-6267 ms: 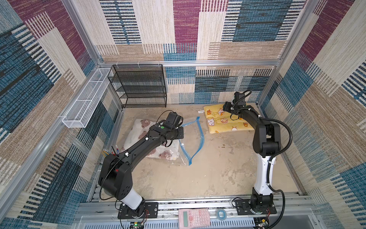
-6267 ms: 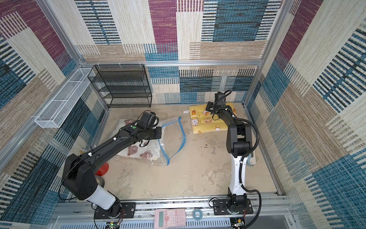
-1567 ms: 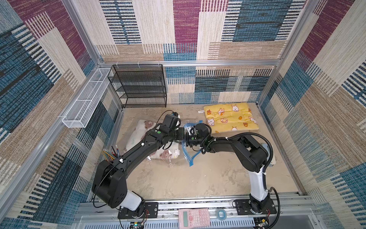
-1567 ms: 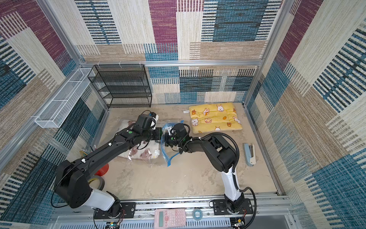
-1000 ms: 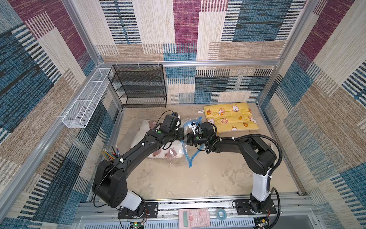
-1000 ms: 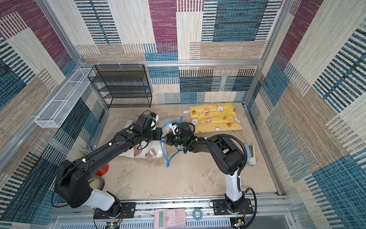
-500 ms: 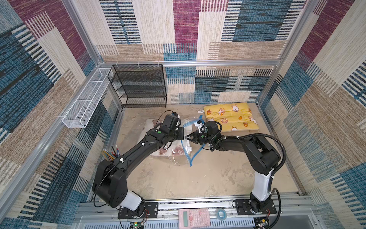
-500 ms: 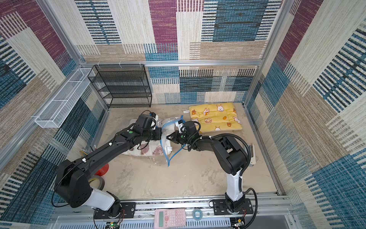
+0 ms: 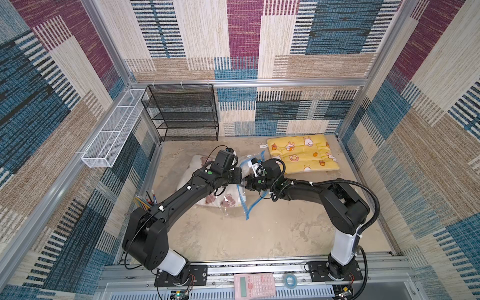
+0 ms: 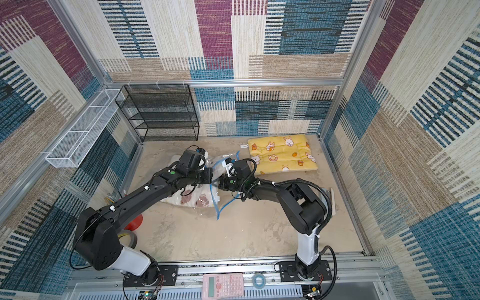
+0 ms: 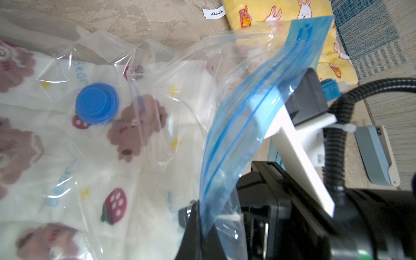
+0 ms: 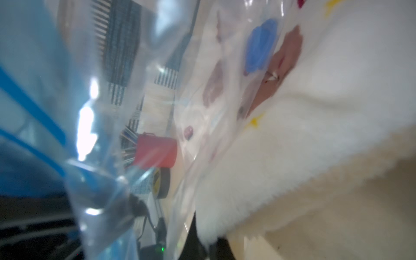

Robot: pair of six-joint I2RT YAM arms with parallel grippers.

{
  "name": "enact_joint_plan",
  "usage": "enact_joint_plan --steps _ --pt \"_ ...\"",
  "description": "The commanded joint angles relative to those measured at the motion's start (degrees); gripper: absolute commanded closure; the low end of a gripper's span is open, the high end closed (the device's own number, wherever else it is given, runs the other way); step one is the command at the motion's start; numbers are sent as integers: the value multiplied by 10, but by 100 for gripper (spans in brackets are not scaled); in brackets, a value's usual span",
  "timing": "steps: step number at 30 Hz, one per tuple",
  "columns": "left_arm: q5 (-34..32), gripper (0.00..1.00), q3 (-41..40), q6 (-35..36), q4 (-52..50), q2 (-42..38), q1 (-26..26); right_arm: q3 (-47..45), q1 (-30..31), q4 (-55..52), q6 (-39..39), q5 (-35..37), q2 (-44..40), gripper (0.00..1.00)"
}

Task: Take the blanket out of the vacuum bag
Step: Take out the blanket from the vacuum bag.

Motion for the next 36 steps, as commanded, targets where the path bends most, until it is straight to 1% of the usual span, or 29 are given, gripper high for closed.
enact_joint_plan --steps 1,7,14,20,27,32,36 --pt "-6 100 5 11 -5 1 1 7 -1 -28 -37 29 -10 100" --pt "-7 100 5 11 -5 -1 1 30 -17 -62 -63 39 -19 100" --pt "-6 100 5 11 -5 -2 0 32 -49 -59 -55 37 -31 100" --pt "-7 100 5 11 -5 -1 1 15 -47 -39 -36 26 -41 100" --pt "-7 100 5 11 -5 -1 1 4 -27 -44 -40 27 -59 100" --pt "-7 100 5 11 -5 -2 1 14 -16 -80 -74 46 -65 100" --pt "-7 100 5 11 -6 -3 1 27 -16 -129 -117 113 -75 100"
